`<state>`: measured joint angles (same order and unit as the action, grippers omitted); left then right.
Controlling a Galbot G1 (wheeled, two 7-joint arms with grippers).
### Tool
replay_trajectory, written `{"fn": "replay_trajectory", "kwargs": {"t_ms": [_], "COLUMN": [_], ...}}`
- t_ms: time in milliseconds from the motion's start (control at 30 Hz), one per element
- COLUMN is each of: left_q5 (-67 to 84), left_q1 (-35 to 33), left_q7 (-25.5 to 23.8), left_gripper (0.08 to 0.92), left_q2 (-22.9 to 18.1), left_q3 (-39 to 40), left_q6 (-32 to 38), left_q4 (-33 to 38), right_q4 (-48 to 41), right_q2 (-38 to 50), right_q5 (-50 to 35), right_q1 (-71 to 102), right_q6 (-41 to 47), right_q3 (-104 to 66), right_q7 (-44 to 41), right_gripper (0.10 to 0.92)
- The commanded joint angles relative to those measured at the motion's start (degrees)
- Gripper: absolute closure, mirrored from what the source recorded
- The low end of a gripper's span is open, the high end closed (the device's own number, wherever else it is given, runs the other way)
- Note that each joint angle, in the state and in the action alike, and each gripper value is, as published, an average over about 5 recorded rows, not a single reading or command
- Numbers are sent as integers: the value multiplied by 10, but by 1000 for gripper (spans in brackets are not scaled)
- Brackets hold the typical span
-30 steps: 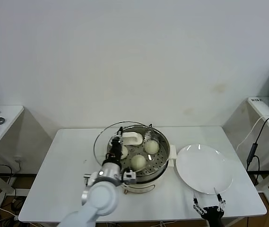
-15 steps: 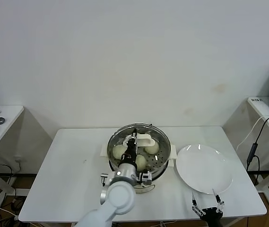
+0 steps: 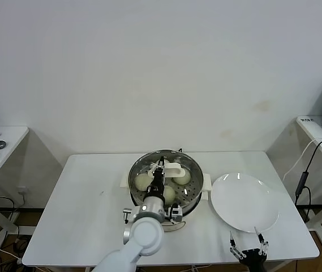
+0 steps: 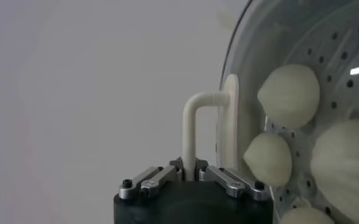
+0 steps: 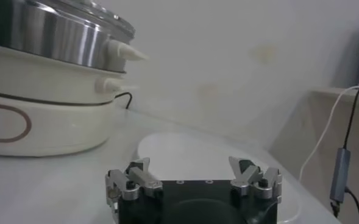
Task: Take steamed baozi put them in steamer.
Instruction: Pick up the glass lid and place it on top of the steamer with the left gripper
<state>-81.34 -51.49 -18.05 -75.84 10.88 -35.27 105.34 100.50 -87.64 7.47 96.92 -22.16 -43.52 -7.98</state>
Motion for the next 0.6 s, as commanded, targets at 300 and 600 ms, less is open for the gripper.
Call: {"fn": "replay_trajectory", "kwargs": {"t_ms": [300, 600], "left_q5": [5, 39], "left_q1": [2, -13], "left_q7": [22, 43], "left_gripper": [825, 813], "left_q2": [-3, -6], "left_q3": [-4, -12], "left_q6": [8, 12], "left_q4": [-29, -5], "right_q4": [1, 2], "right_q2": [-1, -3], "right_q5": [1, 1], "right_q1": [2, 3], "right_q6": [-1, 0], "right_q3": [4, 5], "right_q7": [0, -1], "right_gripper": [203, 203]}}
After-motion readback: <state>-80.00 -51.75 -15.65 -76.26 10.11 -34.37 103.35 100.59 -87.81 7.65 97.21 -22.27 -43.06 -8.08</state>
